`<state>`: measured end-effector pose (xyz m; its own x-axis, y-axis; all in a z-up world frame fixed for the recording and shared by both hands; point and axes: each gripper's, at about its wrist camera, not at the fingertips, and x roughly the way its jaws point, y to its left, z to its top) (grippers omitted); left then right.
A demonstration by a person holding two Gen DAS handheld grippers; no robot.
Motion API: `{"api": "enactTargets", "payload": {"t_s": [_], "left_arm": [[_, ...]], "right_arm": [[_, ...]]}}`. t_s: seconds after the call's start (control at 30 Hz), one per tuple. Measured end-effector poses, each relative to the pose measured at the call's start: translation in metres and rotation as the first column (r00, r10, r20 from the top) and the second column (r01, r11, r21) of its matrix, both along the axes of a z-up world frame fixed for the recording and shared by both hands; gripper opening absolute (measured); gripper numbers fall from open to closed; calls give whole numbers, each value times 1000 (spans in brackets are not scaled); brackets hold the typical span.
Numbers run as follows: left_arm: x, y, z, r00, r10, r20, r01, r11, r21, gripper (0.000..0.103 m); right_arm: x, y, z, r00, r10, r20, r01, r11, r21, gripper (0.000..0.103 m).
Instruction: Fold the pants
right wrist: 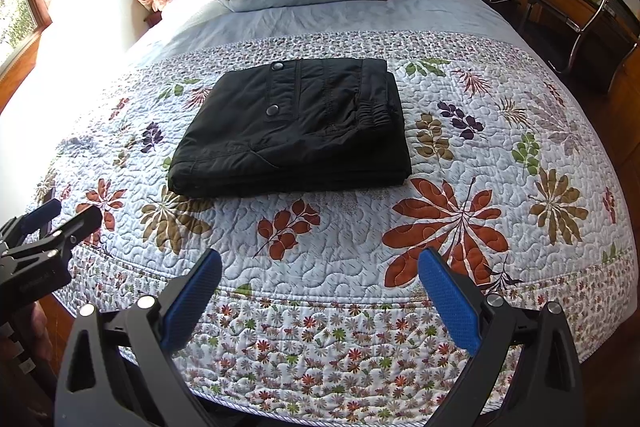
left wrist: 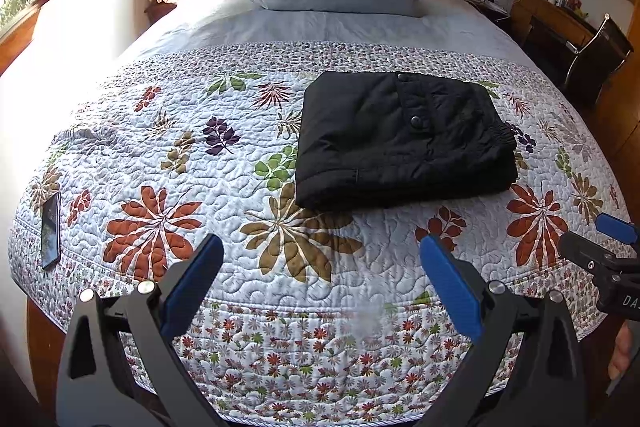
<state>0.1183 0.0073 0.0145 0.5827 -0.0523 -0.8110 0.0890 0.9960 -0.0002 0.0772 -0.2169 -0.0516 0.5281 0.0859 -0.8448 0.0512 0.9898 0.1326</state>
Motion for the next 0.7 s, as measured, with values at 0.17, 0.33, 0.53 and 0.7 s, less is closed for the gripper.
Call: {"api": "enactTargets", "payload": {"t_s": [0.17,0.33,0.53,0.7], "left_arm": [[0,0,0,1000,1,0,-1,1000,1,98],[0,-1,0,1000,-1,-1,1,1000,1,98],[1,-1,-1,1000,-1,-2,1,1000,2,99],[2,0,-1,1000,-2,-2,2,1000,3,98]], "right_arm": [[0,0,0,1000,1,-1,-1,1000,-1,99],[0,0,-1,1000,1,-1,-1,1000,0,99],[0,0,-1,1000,0,-1,0,1000,1,99],[0,0,-1,1000,0,-1,0,1000,-1,99]]}}
